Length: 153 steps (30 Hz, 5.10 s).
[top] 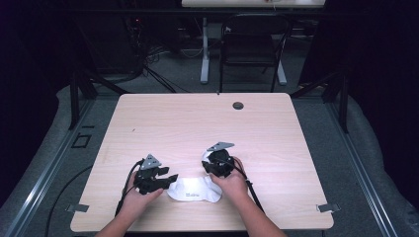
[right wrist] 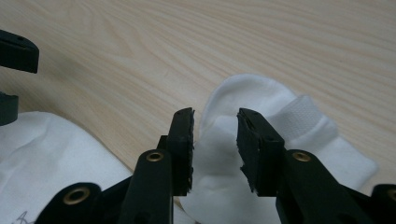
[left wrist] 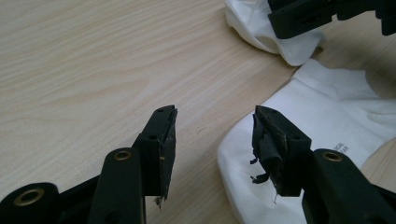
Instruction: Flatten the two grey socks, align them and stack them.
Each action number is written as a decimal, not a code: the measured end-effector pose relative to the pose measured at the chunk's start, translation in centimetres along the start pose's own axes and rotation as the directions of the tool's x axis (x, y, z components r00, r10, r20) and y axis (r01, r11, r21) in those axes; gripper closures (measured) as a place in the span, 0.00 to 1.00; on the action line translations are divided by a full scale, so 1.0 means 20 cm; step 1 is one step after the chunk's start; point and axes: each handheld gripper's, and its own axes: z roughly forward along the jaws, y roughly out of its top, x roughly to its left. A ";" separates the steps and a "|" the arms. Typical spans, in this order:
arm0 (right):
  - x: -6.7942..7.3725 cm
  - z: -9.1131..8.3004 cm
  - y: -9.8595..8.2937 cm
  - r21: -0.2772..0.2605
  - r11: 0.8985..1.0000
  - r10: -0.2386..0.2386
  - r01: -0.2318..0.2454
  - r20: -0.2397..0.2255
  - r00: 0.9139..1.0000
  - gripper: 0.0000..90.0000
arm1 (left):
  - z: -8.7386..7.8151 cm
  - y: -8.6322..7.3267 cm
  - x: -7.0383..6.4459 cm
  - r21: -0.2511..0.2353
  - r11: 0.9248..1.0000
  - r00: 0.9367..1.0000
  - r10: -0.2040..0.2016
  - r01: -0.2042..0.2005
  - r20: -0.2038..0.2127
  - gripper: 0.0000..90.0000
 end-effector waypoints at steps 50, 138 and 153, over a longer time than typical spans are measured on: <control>0.01 -0.15 0.01 -0.097 0.992 -0.080 0.077 -0.021 0.997 0.98 | 0.32 0.26 -0.09 0.011 0.999 0.999 0.044 -0.044 -0.001 0.67; -0.25 -0.08 -0.07 0.049 0.997 0.063 -0.063 -0.005 0.998 0.94 | 0.28 0.22 0.14 0.126 0.992 0.999 -0.026 0.030 -0.034 0.98; -0.22 -0.16 -0.03 -0.022 0.999 0.039 -0.039 -0.005 0.999 0.96 | 0.19 0.24 0.13 0.047 0.998 0.999 -0.030 0.032 -0.036 0.99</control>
